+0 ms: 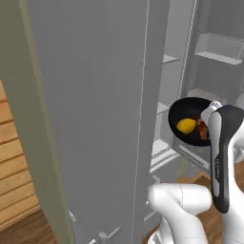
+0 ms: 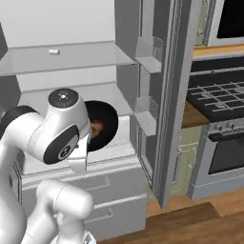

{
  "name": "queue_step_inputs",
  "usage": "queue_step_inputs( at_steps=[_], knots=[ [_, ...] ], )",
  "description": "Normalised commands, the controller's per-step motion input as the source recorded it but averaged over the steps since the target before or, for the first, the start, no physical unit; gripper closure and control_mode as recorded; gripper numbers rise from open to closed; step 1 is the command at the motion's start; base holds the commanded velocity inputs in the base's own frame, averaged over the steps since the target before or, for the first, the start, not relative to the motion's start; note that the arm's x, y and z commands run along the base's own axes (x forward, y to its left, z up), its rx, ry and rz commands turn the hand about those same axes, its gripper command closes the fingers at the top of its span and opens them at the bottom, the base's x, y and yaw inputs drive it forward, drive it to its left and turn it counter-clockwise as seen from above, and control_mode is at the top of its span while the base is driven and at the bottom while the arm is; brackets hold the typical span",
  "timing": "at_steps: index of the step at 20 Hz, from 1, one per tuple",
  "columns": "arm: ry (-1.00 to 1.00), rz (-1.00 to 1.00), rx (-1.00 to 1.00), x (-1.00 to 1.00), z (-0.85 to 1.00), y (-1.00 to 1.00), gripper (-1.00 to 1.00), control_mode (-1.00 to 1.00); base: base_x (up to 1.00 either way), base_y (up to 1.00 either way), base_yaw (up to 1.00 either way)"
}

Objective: Pick the chicken drumstick and lemon from their plates and place them in the bowl. Then put the bowl in the fridge.

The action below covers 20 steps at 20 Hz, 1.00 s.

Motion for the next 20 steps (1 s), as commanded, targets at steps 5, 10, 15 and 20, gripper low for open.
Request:
queue_step_inputs(
  at_steps=[5, 10, 15, 20],
  knots=[
    [0.0, 0.0, 0.0, 0.0, 0.0, 0.0, 1.0, 1.0, 0.25, -0.43, 0.51],
    [0.0, 0.0, 0.0, 0.0, 0.0, 0.0, 1.0, 1.0, 0.35, 0.03, 0.6],
    [0.0, 0.0, 0.0, 0.0, 0.0, 0.0, 1.0, 1.0, 0.63, -0.01, 0.48],
    [0.0, 0.0, 0.0, 0.0, 0.0, 0.0, 1.0, 1.0, 0.88, 0.0, 0.19]
  ],
)
